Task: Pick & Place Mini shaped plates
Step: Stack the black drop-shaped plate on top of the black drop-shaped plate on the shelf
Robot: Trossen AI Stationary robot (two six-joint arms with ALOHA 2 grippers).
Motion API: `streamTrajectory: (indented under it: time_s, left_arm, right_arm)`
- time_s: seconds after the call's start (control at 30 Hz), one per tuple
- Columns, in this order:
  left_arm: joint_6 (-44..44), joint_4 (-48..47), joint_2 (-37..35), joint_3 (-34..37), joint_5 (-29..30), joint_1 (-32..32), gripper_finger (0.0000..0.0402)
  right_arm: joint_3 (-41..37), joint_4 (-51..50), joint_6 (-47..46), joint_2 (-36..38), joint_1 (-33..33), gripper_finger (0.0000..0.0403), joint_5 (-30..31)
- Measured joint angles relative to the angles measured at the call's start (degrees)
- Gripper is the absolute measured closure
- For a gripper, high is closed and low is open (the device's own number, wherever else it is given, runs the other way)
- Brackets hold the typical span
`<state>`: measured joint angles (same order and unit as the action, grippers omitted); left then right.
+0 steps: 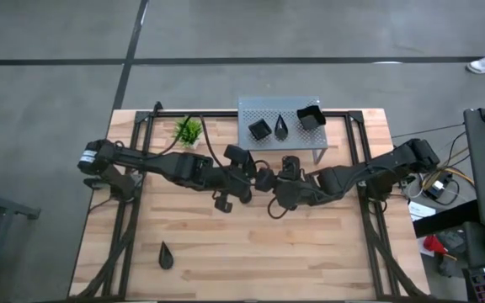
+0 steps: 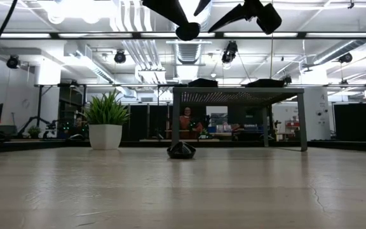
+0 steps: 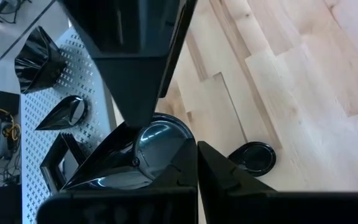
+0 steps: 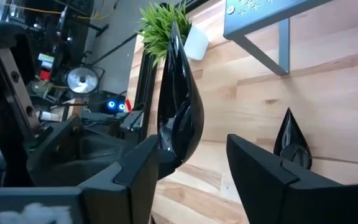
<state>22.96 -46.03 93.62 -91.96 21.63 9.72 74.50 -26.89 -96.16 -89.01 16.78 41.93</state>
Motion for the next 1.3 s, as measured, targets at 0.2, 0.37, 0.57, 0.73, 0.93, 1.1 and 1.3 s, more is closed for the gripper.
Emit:
streamTrajectory:
  time_s: [0.2,0.37,0.57,0.73,0.93,1.1,1.3]
  left_arm:
    - [0.0,-0.4,0.0,0.1,0.0,0.0,0.0401]
    - [0.0,-0.4,0.0,0.1,0.0,0.0,0.0401]
    - [0.1,-0.3,0.0,0.0,0.0,0.2,0.0401]
    - [0.1,-0.2,0.0,-0.1,0.0,0.3,0.0401]
    - [1.1,-0.2,0.0,-0.2,0.0,0.3,0.0401]
    - [1.2,-0.3,0.0,-0.2,0.0,0.3,0.0401]
    - [2.8,-0.1,0.0,-0.2,0.1,0.3,0.0401]
  right_arm:
    - [0.0,0.3,0.8,0.0,-0.3,0.0258,-0.3]
    - [0.0,0.3,1.5,0.0,-0.5,0.0293,-0.4]
    - [0.0,0.3,1.9,0.0,-1.0,0.0315,-0.4]
    - [0.0,0.2,2.6,0.0,-1.6,0.0319,-1.8]
    - [0.0,0.2,3.6,0.0,-2.3,0.0325,-2.1]
    - [0.0,0.2,4.0,-0.1,-2.5,0.0345,-2.1]
    - [0.0,0.3,5.7,-0.1,-2.8,0.0377,-3.1]
